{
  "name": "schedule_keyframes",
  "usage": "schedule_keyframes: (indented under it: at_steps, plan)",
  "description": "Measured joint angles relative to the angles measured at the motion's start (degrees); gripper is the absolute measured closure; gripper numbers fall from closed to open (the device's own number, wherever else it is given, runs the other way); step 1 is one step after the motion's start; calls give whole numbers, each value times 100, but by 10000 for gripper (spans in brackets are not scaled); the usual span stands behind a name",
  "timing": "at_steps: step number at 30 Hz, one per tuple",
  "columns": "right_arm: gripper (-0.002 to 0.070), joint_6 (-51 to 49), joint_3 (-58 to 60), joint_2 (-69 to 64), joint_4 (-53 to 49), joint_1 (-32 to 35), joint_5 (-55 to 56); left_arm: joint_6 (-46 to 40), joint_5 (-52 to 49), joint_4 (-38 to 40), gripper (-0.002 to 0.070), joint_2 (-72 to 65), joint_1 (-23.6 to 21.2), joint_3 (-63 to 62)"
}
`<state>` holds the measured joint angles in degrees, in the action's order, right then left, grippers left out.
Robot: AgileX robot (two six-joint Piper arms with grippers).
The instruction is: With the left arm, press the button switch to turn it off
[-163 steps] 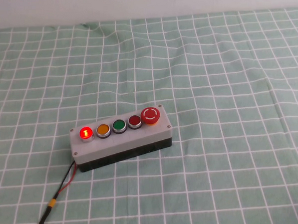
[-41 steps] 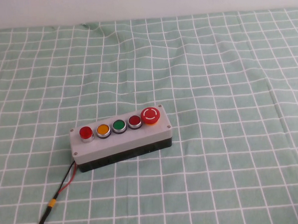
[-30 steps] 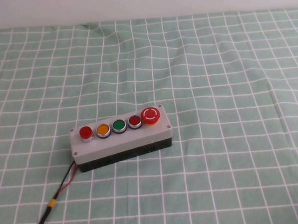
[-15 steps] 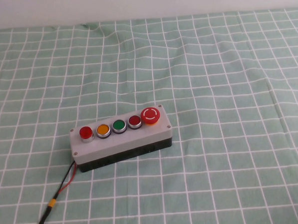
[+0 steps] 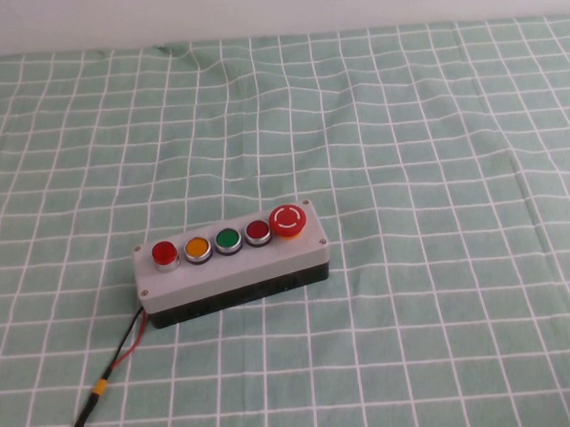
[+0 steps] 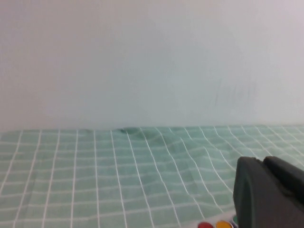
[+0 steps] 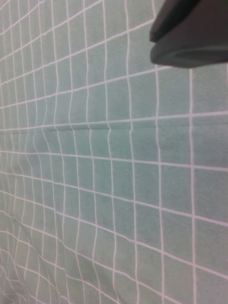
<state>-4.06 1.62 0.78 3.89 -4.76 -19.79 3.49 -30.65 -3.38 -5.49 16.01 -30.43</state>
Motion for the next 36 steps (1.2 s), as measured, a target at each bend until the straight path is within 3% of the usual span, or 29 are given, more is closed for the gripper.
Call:
schedule_keyframes:
  at_steps: [5, 9, 17, 29, 36]
  plan:
    - [692, 0, 0, 0, 0, 0, 0, 0, 1740, -51, 678, 0, -541, 1188]
    - [692, 0, 0, 0, 0, 0, 0, 0, 2195, -65, 678, 0, -968, 2040]
    - [692, 0, 0, 0, 0, 0, 0, 0, 2197, -65, 678, 532, -1108, 3165]
    - [692, 0, 0, 0, 0, 0, 0, -10, 856, -57, 678, 615, -1108, 3188]
    - [692, 0, 0, 0, 0, 0, 0, -44, 844, -9, 678, 615, -1108, 3188]
